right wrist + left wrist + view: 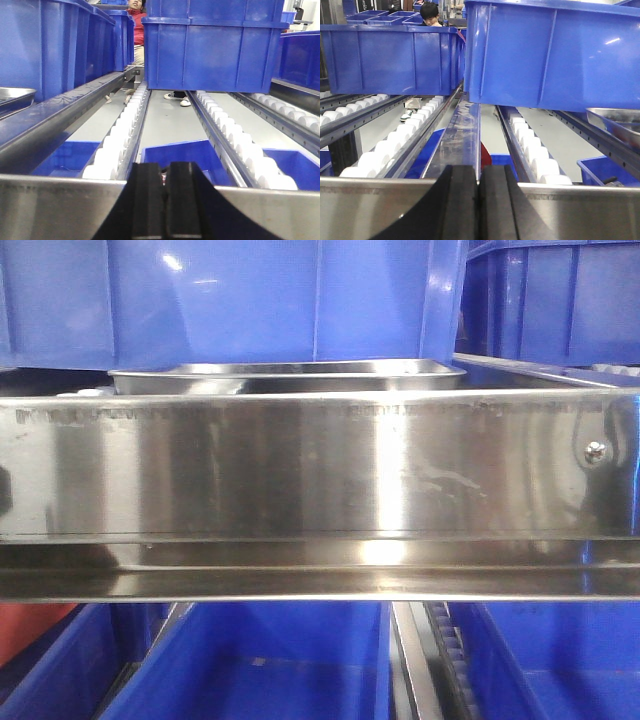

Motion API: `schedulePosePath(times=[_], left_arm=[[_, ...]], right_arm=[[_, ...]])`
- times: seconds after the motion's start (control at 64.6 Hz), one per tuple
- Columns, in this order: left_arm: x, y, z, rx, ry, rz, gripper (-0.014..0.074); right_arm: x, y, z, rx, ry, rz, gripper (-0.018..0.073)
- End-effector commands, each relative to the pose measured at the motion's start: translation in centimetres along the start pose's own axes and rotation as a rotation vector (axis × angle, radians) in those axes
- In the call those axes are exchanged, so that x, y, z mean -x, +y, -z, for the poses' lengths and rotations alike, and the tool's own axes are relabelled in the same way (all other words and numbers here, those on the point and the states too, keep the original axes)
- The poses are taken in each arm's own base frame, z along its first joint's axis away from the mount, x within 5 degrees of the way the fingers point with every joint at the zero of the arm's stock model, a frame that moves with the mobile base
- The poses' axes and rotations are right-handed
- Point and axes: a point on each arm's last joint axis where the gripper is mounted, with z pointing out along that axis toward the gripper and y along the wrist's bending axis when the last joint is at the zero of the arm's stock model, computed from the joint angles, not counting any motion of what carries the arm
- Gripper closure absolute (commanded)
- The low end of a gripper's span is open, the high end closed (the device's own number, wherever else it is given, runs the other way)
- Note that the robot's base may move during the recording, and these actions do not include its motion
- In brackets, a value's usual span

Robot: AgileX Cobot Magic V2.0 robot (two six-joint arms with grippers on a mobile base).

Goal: Stack silver trays without gaps

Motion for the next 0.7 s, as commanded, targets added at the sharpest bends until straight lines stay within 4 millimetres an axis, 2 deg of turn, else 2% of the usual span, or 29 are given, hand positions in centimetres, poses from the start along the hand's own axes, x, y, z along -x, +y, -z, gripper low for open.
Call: schedulePosePath(times=[0.0,0.681], left_arm=[[0.30,0.01,0.05,0.003,-0.024,-0.004,0.0602],[0.30,0.01,0.05,0.003,-0.024,-0.004,0.0602]], right_arm=[[0.18,-0.01,0.03,-0.002,-0.021,0.008,0.0638],[0.18,-0.01,0.03,-0.002,-0.021,0.008,0.0638]])
